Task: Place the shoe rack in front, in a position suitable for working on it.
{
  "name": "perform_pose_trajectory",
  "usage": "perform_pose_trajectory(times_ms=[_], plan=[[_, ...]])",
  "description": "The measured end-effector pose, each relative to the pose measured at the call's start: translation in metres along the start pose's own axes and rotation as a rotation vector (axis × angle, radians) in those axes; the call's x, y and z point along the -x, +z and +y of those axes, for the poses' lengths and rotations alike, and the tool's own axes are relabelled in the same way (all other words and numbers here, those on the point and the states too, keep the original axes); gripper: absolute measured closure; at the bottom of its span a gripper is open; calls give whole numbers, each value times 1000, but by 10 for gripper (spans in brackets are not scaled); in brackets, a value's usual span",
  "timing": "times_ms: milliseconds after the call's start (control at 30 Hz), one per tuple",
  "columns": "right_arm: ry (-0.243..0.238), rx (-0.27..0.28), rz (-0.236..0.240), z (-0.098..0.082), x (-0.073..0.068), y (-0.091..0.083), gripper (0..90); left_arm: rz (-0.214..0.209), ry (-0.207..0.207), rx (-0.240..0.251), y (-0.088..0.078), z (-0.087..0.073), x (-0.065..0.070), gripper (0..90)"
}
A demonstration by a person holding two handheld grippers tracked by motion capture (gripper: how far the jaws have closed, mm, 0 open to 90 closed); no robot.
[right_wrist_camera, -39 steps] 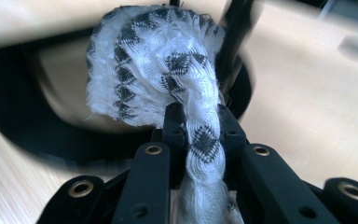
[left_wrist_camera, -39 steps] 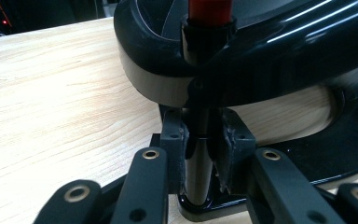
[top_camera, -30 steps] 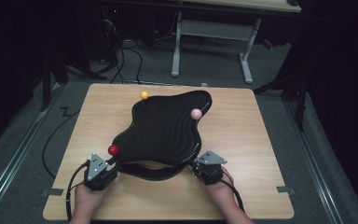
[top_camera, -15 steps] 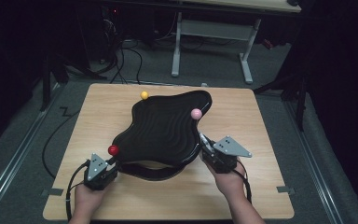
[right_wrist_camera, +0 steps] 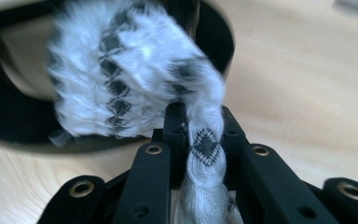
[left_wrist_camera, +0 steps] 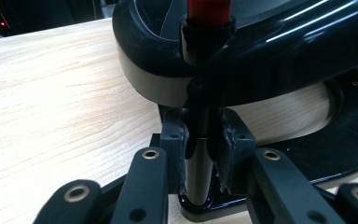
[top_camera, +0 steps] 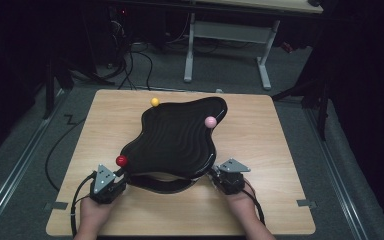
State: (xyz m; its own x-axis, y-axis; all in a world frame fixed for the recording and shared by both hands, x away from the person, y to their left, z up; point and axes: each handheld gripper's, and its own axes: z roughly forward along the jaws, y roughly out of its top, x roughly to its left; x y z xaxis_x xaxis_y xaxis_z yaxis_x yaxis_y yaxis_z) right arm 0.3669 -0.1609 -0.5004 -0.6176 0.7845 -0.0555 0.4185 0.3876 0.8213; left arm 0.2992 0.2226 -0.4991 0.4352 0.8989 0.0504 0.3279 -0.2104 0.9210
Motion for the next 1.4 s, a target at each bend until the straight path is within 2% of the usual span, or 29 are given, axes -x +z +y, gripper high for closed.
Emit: perform_pose_trajectory(times_ms=[67,233,333,367,433,467,533,567,600,700,733,767,833,867,933,967,1033,1167,1367,1400], plan=[[-3,-26,2,-5,0,5,792,0,0,0,0,0,0,743],[3,-17,-13,-8,7,-2,793,3,-2,0,0,0,0,743],[-8,0,-77,-8,21,-11,793,8,6,-1,-1,0,1,743],[5,9,-108,-9,29,-14,793,11,8,-2,-1,0,0,742],[55,20,-138,-9,44,-18,793,19,8,-5,-3,-1,-1,741],[117,43,-164,-7,58,-21,793,23,7,-5,-4,-1,-1,741],[143,68,-151,-2,60,-20,793,38,7,-6,-9,-4,-2,740],[160,82,-126,3,58,-18,793,44,4,-6,-11,-5,-3,740],[160,82,-126,3,58,-18,793,44,4,-6,-11,-5,-3,740],[99,99,-64,18,36,-4,793,57,0,-5,-17,-7,-5,740],[54,91,-21,26,19,8,792,59,0,-6,-18,-8,-5,739],[54,91,-21,26,19,8,792,62,1,-6,-20,-9,-5,739],[1,76,24,35,-3,21,793,62,-1,-5,-22,-10,-6,738],[1,76,24,35,-3,21,793,62,-1,-5,-22,-10,-6,738],[-20,75,31,36,-11,24,799,74,-7,-6,-22,-10,-7,737],[-38,71,43,35,-13,23,799,65,-20,-5,-22,-11,-10,739],[-38,71,49,35,-13,23,799,63,-22,-6,-22,-10,-10,740],[-56,63,39,30,-16,17,799,76,-40,-12,-16,-7,-11,740],[-63,65,9,12,-13,-8,799,58,-38,-20,10,6,-5,740],[-63,65,9,12,-13,-8,799,58,-38,-20,10,6,-5,740]])
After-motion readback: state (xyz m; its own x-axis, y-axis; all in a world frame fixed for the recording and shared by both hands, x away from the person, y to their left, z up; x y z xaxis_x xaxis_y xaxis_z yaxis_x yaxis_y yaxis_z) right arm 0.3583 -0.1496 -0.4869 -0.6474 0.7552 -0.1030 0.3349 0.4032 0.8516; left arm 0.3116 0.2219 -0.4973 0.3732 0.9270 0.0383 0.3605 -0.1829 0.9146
